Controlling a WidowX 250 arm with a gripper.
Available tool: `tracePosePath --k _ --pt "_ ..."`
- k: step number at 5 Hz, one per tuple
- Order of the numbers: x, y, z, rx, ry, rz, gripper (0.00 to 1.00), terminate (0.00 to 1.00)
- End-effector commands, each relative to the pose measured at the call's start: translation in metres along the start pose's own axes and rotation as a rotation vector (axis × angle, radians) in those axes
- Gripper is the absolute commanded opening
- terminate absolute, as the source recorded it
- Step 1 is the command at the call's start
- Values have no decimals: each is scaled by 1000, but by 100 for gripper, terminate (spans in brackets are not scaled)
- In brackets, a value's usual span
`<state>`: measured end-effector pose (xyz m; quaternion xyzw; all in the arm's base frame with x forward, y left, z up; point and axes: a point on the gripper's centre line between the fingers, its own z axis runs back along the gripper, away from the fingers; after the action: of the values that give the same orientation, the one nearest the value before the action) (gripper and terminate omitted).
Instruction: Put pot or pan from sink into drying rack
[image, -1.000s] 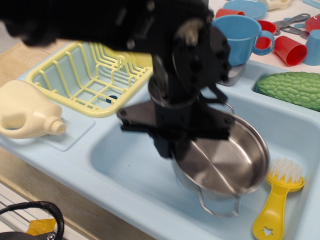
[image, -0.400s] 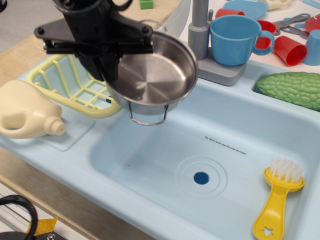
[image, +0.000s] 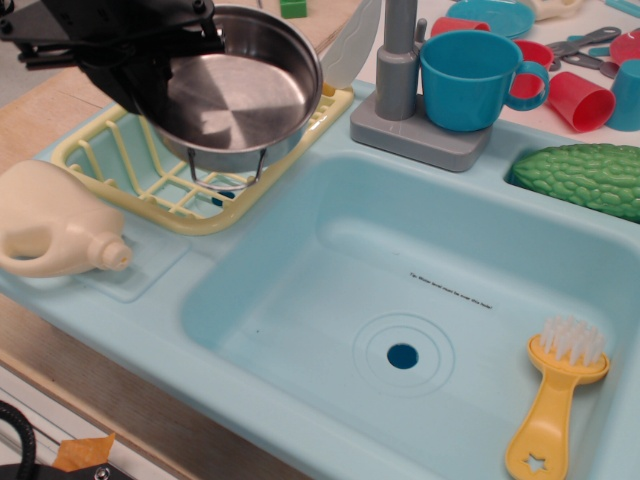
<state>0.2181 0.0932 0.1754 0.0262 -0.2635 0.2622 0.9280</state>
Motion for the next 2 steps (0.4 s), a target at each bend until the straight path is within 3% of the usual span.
tracePosePath --k 1,2 --pt "29 25 -6 -19 -43 4 0 0" --pt "37 32 -21 -63 -46 -5 0 0"
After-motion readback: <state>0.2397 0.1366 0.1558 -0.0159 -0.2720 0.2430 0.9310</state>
